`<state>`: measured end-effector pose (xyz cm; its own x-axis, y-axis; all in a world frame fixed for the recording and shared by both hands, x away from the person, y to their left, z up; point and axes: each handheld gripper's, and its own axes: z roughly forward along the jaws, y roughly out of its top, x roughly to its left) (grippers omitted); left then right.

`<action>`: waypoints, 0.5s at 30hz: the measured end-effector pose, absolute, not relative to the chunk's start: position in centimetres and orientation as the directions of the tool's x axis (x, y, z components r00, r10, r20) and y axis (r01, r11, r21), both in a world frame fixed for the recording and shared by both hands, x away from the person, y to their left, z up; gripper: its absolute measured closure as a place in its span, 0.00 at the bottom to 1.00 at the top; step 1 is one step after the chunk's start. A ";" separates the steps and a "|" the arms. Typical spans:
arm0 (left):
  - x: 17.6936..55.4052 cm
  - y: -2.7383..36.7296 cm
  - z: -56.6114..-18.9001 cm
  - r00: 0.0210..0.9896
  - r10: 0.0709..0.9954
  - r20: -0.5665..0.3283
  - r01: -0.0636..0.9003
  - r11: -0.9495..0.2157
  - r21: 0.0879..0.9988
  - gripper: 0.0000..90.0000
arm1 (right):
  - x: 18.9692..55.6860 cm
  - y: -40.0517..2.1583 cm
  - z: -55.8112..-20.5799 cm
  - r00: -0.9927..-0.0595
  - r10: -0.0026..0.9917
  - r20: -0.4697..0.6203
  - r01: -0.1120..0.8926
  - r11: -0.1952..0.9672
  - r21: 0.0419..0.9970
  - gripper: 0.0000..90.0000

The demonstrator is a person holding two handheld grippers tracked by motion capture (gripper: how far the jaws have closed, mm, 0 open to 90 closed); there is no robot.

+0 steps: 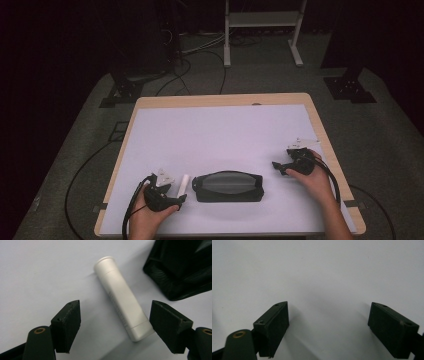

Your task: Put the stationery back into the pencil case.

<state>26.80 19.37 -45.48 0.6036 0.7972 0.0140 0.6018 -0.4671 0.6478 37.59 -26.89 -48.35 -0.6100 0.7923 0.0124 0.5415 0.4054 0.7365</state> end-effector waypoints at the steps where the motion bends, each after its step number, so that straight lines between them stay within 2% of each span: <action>1: 26.8 19.6 -45.4 0.601 0.799 0.018 0.604 -0.469 0.644 0.28 | 37.6 -26.9 -48.4 -0.610 0.793 0.013 0.542 0.405 0.736 0.18; 8: 27.0 21.0 -45.2 0.573 0.819 0.034 0.618 -0.459 0.638 0.30 | 37.6 -26.9 -48.4 -0.610 0.792 0.012 0.541 0.406 0.736 0.18; 15: 27.4 20.7 -44.4 0.612 0.791 0.024 0.612 -0.492 0.619 0.33 | 37.6 -26.9 -48.4 -0.611 0.792 0.011 0.541 0.407 0.736 0.18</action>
